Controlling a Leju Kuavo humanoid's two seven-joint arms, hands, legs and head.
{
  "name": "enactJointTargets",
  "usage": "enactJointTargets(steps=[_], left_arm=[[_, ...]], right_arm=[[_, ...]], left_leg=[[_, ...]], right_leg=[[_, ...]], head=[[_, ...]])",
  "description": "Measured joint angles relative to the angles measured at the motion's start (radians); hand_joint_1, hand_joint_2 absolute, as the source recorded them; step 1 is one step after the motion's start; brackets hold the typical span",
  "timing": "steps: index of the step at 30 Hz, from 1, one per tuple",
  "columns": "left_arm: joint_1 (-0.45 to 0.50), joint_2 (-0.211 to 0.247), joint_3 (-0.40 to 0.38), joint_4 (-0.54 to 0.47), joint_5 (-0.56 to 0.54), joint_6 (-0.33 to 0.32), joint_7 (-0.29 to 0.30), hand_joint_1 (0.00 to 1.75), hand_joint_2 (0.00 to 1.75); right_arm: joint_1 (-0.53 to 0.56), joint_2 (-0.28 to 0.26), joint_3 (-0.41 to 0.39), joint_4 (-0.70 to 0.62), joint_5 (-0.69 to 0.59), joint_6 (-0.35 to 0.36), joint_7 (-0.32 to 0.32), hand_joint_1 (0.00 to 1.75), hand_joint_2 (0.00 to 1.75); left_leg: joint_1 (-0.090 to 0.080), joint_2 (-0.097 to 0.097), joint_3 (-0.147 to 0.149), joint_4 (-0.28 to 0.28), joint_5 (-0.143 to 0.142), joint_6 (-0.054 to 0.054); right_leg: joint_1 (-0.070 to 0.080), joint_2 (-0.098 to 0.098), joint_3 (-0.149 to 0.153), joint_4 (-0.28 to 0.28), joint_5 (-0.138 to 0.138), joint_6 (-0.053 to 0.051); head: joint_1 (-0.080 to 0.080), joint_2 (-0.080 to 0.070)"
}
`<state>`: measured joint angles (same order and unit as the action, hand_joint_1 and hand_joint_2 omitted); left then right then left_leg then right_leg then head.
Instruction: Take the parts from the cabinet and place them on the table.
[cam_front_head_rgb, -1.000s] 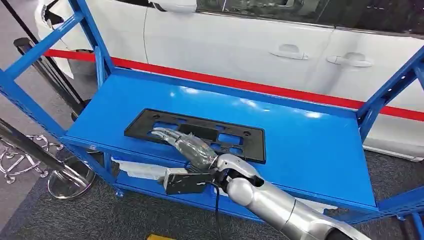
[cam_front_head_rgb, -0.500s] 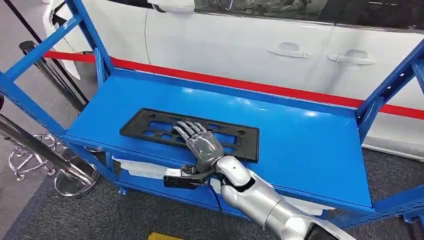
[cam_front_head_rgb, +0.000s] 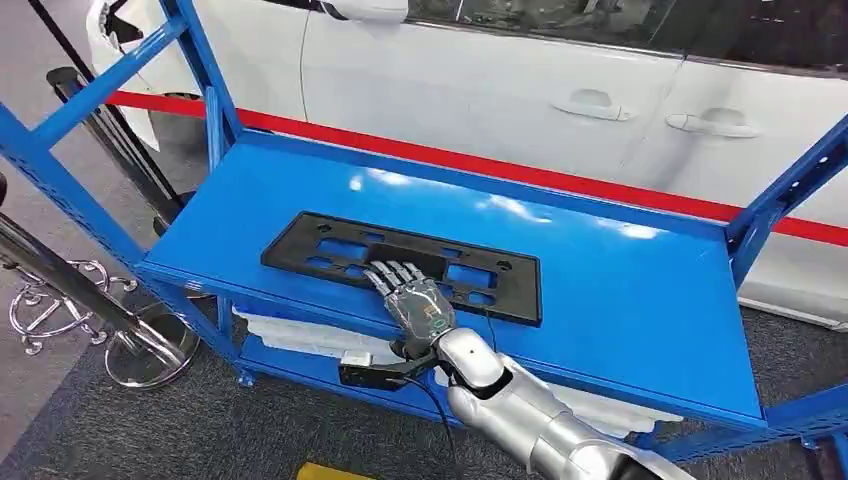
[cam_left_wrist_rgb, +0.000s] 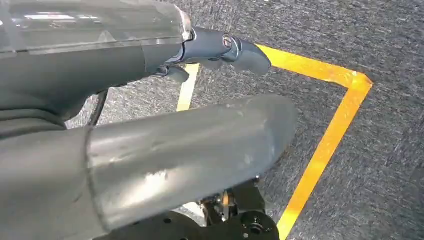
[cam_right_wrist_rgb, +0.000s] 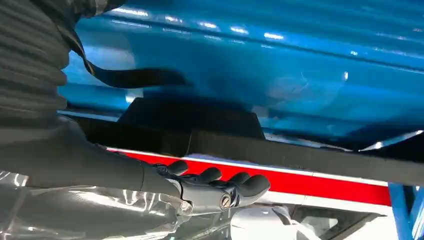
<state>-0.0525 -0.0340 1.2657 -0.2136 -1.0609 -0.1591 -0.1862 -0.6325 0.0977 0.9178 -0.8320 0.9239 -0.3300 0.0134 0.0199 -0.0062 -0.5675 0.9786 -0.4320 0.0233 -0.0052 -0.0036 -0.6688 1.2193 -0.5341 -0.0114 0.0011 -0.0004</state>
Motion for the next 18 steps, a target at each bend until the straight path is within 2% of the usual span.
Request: enactJointTargets(steps=[1, 2, 3, 7, 8, 9, 10, 12, 13, 14, 15, 17, 18], left_arm=[[0.0, 0.0, 0.0, 0.0, 0.0, 0.0, 0.0, 0.0, 0.0], [0.0, 0.0, 0.0, 0.0, 0.0, 0.0, 0.0, 0.0, 0.0], [-0.001, -0.005, 0.0, 0.0, 0.0, -0.001, 0.0, 0.0, 0.0], [-0.001, -0.004, 0.0, 0.0, 0.0, -0.001, 0.0, 0.0, 0.0], [-0.002, -0.002, 0.0, 0.0, 0.0, -0.001, 0.0, 0.0, 0.0], [-0.001, -0.003, 0.0, 0.0, 0.0, -0.001, 0.0, 0.0, 0.0], [-0.001, -0.003, 0.0, 0.0, -0.001, -0.002, 0.0, 0.0, 0.0], [-0.002, -0.002, 0.0, 0.0, -0.001, -0.002, 0.0, 0.0, 0.0], [0.001, 0.0, 0.0, 0.0, -0.001, -0.002, 0.0, 0.0, 0.0], [0.003, 0.0, 0.0, 0.0, -0.001, -0.002, 0.0, 0.0, 0.0], [0.003, 0.0, 0.0, 0.0, -0.002, -0.002, 0.0, 0.0, 0.0], [0.001, 0.002, 0.0, 0.0, -0.008, -0.002, 0.0, 0.0, 0.0], [0.001, 0.002, 0.0, 0.0, -0.008, -0.002, 0.0, 0.0, 0.0]], right_arm=[[-0.001, 0.0, 0.0, 0.0, 0.0, 0.0, 0.0, 0.0, 1.75], [-0.003, 0.0, 0.0, 0.0, 0.0, 0.0, 0.0, 0.0, 1.75], [-0.004, 0.0, -0.001, 0.001, 0.0, 0.0, 0.0, 0.0, 1.75], [-0.006, 0.001, -0.002, 0.002, 0.0, -0.001, 0.0, 0.0, 1.75], [-0.005, 0.006, -0.002, 0.001, 0.0, -0.002, 0.0, 0.0, 1.75], [-0.006, 0.007, -0.002, 0.002, 0.0, -0.002, 0.0, 0.0, 1.75], [-0.008, 0.009, -0.002, 0.002, 0.0, -0.003, 0.0, 0.0, 1.75], [-0.006, 0.01, -0.002, 0.003, 0.0, -0.005, 0.0, 0.0, 1.75], [-0.003, 0.01, -0.002, 0.006, 0.002, -0.005, 0.002, 0.0, 1.75], [-0.002, 0.01, -0.002, 0.008, 0.007, -0.005, 0.005, 0.0, 1.75], [-0.002, 0.01, -0.002, 0.011, 0.022, -0.008, 0.009, 0.0, 1.75], [-0.002, 0.012, -0.002, 0.012, 0.057, -0.024, 0.026, 0.0, 1.75], [-0.002, 0.014, -0.003, 0.014, 0.066, -0.034, 0.029, 0.0, 1.75]], left_leg=[[-0.001, -0.001, 0.003, 0.0, -0.001, -0.001], [-0.002, -0.001, 0.006, -0.001, -0.001, -0.002], [-0.004, -0.001, 0.003, 0.001, -0.003, -0.007], [0.001, 0.001, 0.007, -0.012, 0.003, -0.03], [0.0, 0.002, 0.005, -0.008, -0.005, -0.034], [-0.003, 0.002, -0.004, 0.017, -0.027, -0.038], [0.001, 0.002, -0.032, 0.078, -0.065, -0.04], [0.002, 0.003, -0.111, 0.247, -0.139, -0.049], [0.002, 0.003, -0.138, 0.3, -0.15, -0.052], [0.002, 0.003, -0.14, 0.3, -0.135, -0.054], [0.003, 0.003, -0.12, 0.258, -0.102, -0.055], [0.005, 0.005, -0.018, 0.06, -0.003, -0.054], [0.006, 0.007, 0.007, 0.002, -0.004, -0.051]], right_leg=[[0.003, 0.001, 0.046, -0.095, 0.048, -0.008], [0.009, 0.003, 0.092, -0.189, 0.09, -0.024], [0.014, 0.002, 0.11, -0.22, 0.077, -0.035], [0.018, 0.003, 0.107, -0.236, 0.083, -0.039], [-0.003, 0.0, 0.121, -0.263, 0.098, -0.037], [0.0, 0.0, 0.126, -0.271, 0.1, -0.038], [0.001, -0.003, 0.125, -0.271, 0.102, -0.042], [0.003, -0.005, 0.122, -0.267, 0.101, -0.043], [0.005, -0.005, 0.121, -0.266, 0.1, -0.044], [0.005, -0.005, 0.119, -0.262, 0.099, -0.043], [0.004, -0.004, 0.118, -0.256, 0.096, -0.041], [0.003, -0.003, 0.121, -0.247, 0.088, -0.034], [0.005, -0.003, 0.12, -0.246, 0.085, -0.031]], head=[[0.0, 0.0], [0.0, 0.0], [0.0, 0.0], [0.0, 0.0], [0.0, 0.0], [0.0, 0.0], [0.0, 0.0], [0.0, 0.0], [-0.001, 0.0], [0.0, 0.0], [-0.001, 0.0], [-0.001, 0.0], [-0.001, 0.0]])
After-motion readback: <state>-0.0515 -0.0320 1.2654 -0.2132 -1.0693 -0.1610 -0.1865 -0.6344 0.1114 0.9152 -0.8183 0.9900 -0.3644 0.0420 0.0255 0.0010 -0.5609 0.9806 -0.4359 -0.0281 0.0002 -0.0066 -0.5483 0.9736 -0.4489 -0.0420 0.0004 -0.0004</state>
